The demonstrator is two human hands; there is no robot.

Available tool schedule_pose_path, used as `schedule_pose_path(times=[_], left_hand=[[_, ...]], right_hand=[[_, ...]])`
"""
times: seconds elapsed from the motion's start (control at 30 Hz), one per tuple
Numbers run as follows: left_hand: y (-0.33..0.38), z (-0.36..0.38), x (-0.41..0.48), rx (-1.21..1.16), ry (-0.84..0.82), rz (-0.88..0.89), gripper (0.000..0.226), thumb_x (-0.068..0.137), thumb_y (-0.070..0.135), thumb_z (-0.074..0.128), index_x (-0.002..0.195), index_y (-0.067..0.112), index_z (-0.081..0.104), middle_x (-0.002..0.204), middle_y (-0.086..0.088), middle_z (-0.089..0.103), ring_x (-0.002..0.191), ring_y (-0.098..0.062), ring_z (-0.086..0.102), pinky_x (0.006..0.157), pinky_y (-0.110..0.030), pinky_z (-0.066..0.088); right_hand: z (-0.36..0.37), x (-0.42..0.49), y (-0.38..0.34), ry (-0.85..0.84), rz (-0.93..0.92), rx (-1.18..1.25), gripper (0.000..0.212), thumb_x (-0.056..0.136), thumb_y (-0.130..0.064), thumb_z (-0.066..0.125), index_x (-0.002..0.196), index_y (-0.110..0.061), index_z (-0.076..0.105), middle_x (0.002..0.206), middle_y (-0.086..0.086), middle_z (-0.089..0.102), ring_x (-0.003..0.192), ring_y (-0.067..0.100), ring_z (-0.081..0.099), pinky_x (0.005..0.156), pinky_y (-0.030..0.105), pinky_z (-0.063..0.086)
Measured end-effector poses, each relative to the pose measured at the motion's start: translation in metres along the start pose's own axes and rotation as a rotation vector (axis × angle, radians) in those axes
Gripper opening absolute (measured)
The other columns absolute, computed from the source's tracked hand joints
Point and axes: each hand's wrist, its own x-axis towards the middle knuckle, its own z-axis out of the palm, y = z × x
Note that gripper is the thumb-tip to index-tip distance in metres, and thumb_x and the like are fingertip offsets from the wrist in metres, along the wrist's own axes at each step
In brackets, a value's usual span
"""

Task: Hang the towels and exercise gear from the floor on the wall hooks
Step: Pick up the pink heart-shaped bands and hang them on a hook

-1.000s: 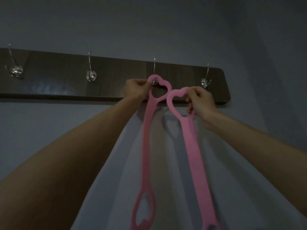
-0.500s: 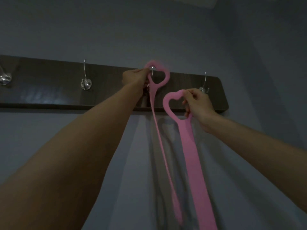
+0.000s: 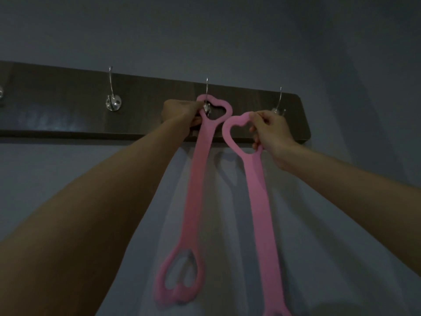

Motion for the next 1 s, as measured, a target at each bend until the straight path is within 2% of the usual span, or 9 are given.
schedule_pose_path(times=[0.1,0.23,0.33,0.53,0.6,0.7,0.8,0.9,1.0], left_hand=[[-0.006,-0.003,-0.009,0.023,-0.004,0.036,0.018,0.077,0.008,0.075,0.092,-0.001,0.069,0.07,-0.008,0.064,0.059,-0.016,0.064,0.049,-0.02,0.056],[-0.01,-0.006,-0.01,0.15,0.059,0.091,0.018,0.074,0.01,0.078,0.09,0.005,0.072,0.078,-0.011,0.071,0.062,-0.019,0.07,0.062,-0.029,0.06],[-0.014,-0.014,-0.015,0.266,0.062,0.161,0.014,0.076,0.006,0.075,0.089,0.006,0.07,0.075,-0.005,0.068,0.056,-0.013,0.066,0.057,-0.023,0.059],[-0.028,-0.032,-0.026,0.384,-0.11,0.307,0.024,0.074,0.011,0.077,0.097,0.007,0.07,0.083,-0.006,0.071,0.065,-0.014,0.067,0.064,-0.024,0.058],[-0.032,-0.035,-0.032,0.43,-0.175,0.301,0.024,0.078,0.015,0.074,0.1,0.008,0.07,0.082,-0.003,0.069,0.069,-0.012,0.067,0.067,-0.021,0.057],[-0.039,-0.034,-0.035,0.429,-0.21,0.248,0.027,0.08,0.021,0.073,0.104,0.009,0.069,0.083,0.0,0.068,0.076,-0.015,0.068,0.075,-0.03,0.059],[-0.046,-0.032,-0.032,0.407,-0.237,0.186,0.033,0.08,0.021,0.072,0.111,0.009,0.067,0.097,-0.004,0.068,0.082,-0.015,0.066,0.079,-0.03,0.057],[-0.052,-0.031,-0.03,0.347,-0.26,0.16,0.035,0.078,0.016,0.073,0.111,0.008,0.067,0.099,-0.005,0.069,0.078,-0.013,0.065,0.072,-0.024,0.057],[-0.055,-0.032,-0.028,0.245,-0.277,0.113,0.035,0.074,0.011,0.077,0.107,0.006,0.068,0.104,-0.013,0.071,0.084,-0.021,0.069,0.081,-0.034,0.058]], right_hand=[[0.003,-0.003,0.0,0.018,0.036,0.039,0.021,0.098,-0.021,0.044,0.106,-0.008,0.059,0.072,-0.001,0.05,0.054,0.008,0.045,0.039,0.014,0.043],[0.01,-0.003,-0.003,-0.019,0.105,0.167,0.021,0.097,-0.02,0.047,0.105,-0.005,0.061,0.071,0.0,0.051,0.05,0.01,0.046,0.044,0.019,0.051],[0.019,0.004,-0.01,-0.063,0.096,0.165,0.015,0.094,-0.023,0.054,0.096,-0.013,0.064,0.073,-0.002,0.056,0.058,0.011,0.051,0.053,0.023,0.053],[0.046,0.03,-0.028,-0.091,0.083,0.19,0.021,0.085,-0.027,0.066,0.102,-0.014,0.065,0.1,0.004,0.065,0.077,0.015,0.058,0.072,0.028,0.051],[0.053,0.039,-0.031,-0.068,0.092,0.214,0.02,0.086,-0.027,0.065,0.101,-0.015,0.064,0.094,0.0,0.065,0.077,0.012,0.056,0.071,0.025,0.05],[0.061,0.048,-0.029,-0.047,0.112,0.253,0.013,0.087,-0.026,0.063,0.097,-0.018,0.062,0.082,-0.004,0.061,0.074,0.01,0.056,0.064,0.021,0.047],[0.068,0.055,-0.021,-0.039,0.142,0.244,0.019,0.083,-0.026,0.067,0.099,-0.016,0.065,0.092,0.001,0.065,0.078,0.014,0.059,0.064,0.023,0.049],[0.069,0.063,-0.015,-0.044,0.157,0.234,0.023,0.083,-0.025,0.068,0.103,-0.014,0.066,0.101,0.007,0.067,0.083,0.018,0.063,0.068,0.027,0.053],[0.064,0.069,-0.009,-0.087,0.143,0.226,0.029,0.082,-0.024,0.069,0.108,-0.011,0.066,0.097,0.005,0.068,0.076,0.014,0.064,0.062,0.024,0.054]])
